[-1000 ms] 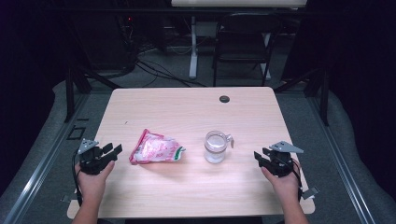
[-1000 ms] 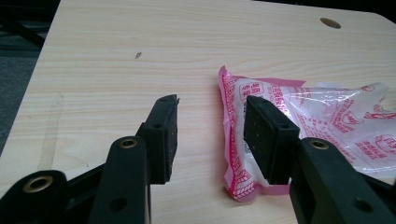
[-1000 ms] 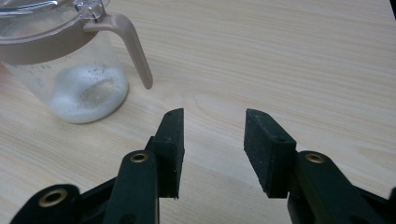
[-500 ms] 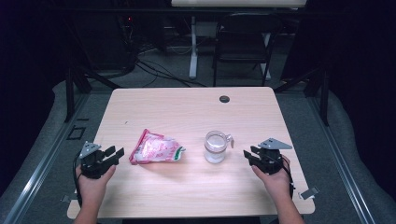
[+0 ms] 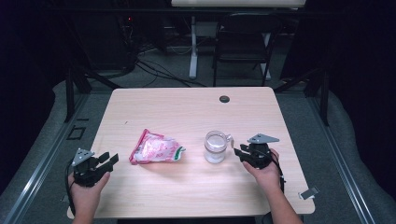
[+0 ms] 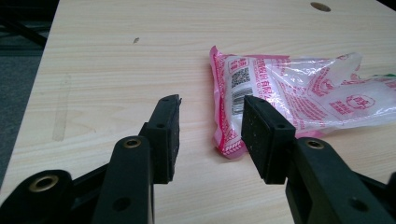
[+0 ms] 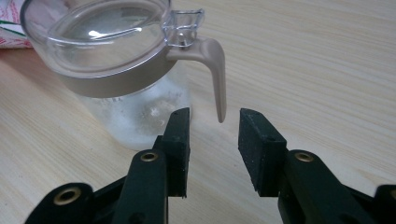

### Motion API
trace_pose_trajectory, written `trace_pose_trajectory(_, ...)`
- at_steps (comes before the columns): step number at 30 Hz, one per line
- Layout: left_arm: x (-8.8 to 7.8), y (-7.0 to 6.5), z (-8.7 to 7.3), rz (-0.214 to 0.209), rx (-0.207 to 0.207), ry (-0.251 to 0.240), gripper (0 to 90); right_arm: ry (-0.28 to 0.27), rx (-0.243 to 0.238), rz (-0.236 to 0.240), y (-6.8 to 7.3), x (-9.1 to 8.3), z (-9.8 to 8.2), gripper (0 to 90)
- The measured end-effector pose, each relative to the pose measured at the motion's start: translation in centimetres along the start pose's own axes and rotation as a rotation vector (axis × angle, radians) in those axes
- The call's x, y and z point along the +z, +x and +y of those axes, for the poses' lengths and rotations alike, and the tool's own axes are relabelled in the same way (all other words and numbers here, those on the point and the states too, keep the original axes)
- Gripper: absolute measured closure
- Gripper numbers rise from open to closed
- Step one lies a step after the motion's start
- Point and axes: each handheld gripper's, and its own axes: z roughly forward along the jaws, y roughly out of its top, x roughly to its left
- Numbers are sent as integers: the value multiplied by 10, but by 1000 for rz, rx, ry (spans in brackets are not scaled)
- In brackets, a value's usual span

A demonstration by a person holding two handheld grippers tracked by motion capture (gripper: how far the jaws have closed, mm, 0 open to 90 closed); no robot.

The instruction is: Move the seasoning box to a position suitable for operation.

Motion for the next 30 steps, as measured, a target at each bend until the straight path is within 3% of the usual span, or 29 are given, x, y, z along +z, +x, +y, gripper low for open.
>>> trace_pose_trajectory(2,-2,1,-1,5,-10,0,559,3,-8,-6,0,3,1,617)
trace_pose_trajectory(8,-6,5,-5,33,-21,13,547,4,27,0,-5,17,4,625)
trace_pose_trajectory(10,-8,6,-7,78,-20,9,555,10,21,-5,-5,21,5,624)
trace_pose_trajectory(14,-16,10,-7,42,-89,1,564,11,18,6,-5,28,8,620)
trace_pose_trajectory(18,-18,11,-9,68,-82,7,549,4,8,0,-4,32,9,616)
trace_pose_trajectory(20,-19,12,-12,100,-40,6,536,11,10,0,-5,36,10,618)
trace_pose_trajectory(21,-19,12,-12,100,-40,6,536,12,10,6,-6,37,11,622)
trace_pose_trajectory(23,-22,15,-13,96,-90,11,553,11,7,5,-5,39,12,627)
trace_pose_trajectory(27,-27,18,-13,118,-103,5,586,17,-2,9,-4,42,14,643)
trace_pose_trajectory(30,-28,19,-13,108,-115,16,602,16,-7,9,-3,43,14,656)
